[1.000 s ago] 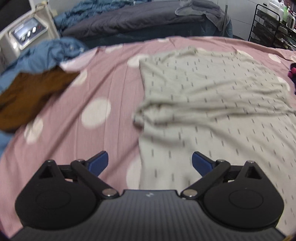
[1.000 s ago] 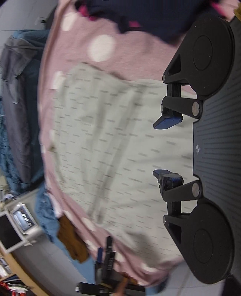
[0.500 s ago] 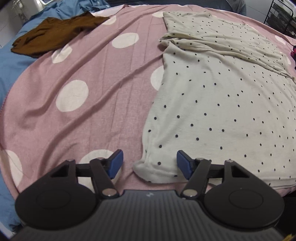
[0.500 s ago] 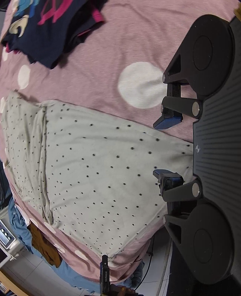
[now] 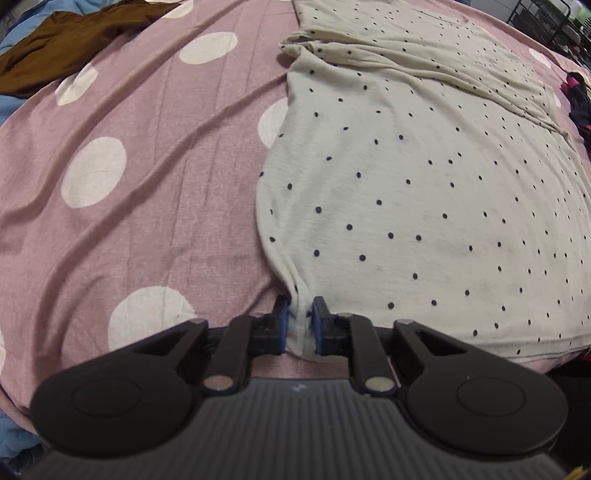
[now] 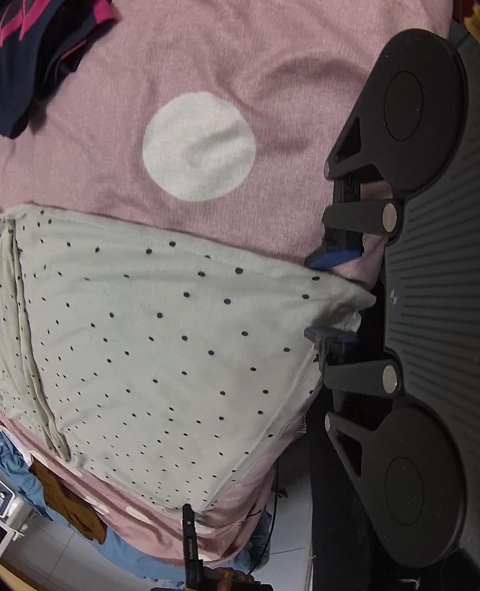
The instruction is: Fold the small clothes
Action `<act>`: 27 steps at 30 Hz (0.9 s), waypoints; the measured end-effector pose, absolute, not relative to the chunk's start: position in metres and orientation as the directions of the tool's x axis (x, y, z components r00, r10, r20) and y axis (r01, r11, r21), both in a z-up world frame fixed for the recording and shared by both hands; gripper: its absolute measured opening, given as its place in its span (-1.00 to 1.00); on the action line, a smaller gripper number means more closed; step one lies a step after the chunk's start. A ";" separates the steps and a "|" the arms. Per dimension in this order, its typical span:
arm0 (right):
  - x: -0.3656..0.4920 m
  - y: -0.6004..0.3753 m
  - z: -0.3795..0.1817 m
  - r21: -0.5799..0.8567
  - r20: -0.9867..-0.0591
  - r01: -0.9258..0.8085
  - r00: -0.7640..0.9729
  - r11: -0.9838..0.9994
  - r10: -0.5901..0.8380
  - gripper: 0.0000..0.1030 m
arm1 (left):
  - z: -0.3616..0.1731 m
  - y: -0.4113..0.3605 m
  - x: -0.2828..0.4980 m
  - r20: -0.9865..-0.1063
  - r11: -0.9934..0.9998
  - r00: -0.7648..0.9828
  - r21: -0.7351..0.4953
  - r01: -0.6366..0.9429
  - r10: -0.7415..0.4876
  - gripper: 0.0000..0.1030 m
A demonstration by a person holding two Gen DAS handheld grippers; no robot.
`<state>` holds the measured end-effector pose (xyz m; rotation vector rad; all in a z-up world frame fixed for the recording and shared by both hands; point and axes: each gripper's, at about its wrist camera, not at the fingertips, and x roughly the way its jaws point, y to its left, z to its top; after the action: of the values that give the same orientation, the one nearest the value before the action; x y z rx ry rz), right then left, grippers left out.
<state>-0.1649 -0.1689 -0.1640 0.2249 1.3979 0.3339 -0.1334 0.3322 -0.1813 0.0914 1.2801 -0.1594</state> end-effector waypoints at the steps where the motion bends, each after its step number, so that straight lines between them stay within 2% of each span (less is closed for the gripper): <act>1: -0.164 -0.168 -0.166 0.350 -0.924 -0.097 0.124 0.932 0.361 -0.25 | -0.181 0.331 -0.134 -0.958 0.984 0.278 -0.019 0.175 -0.067 -0.78; 3: -0.162 -0.169 -0.170 0.367 -0.921 -0.083 0.108 0.927 0.374 -0.67 | -0.181 0.332 -0.132 -0.958 0.985 0.277 -0.031 0.170 -0.078 -0.86; 5: -0.160 -0.175 -0.170 0.387 -0.914 -0.054 0.111 0.921 0.390 -0.83 | -0.179 0.334 -0.131 -0.957 0.987 0.277 -0.041 0.157 -0.084 -0.87; 9: -0.149 -0.186 -0.150 0.453 -0.879 -0.015 0.160 0.891 0.449 -0.86 | -0.162 0.336 -0.125 -0.937 0.990 0.332 -0.070 0.119 -0.106 -0.88; 13: -0.114 -0.197 -0.121 0.529 -0.819 0.006 0.265 0.848 0.509 -0.86 | -0.133 0.332 -0.095 -0.882 0.988 0.445 -0.138 0.069 -0.154 -0.88; 17: -0.053 -0.215 -0.099 0.576 -0.751 0.023 0.409 0.817 0.518 -0.86 | -0.116 0.318 -0.029 -0.806 0.978 0.558 -0.203 0.049 -0.195 -0.87; 21: 0.022 -0.236 -0.088 0.609 -0.700 0.083 0.524 0.789 0.485 -0.86 | -0.111 0.302 0.051 -0.756 0.977 0.629 -0.214 0.027 -0.183 -0.87; 24: 0.069 -0.251 -0.086 0.616 -0.677 0.113 0.583 0.780 0.450 -0.86 | -0.113 0.291 0.108 -0.746 0.979 0.642 -0.203 0.030 -0.175 -0.87; 27: 0.110 -0.261 -0.095 0.583 -0.700 0.148 0.591 0.799 0.401 -0.86 | -0.127 0.280 0.163 -0.768 0.981 0.622 -0.196 0.001 -0.154 -0.88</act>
<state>0.1104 -0.2606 -0.0945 0.6516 0.9439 0.1603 0.1634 0.2801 -0.1274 -0.1837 0.8964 -0.0896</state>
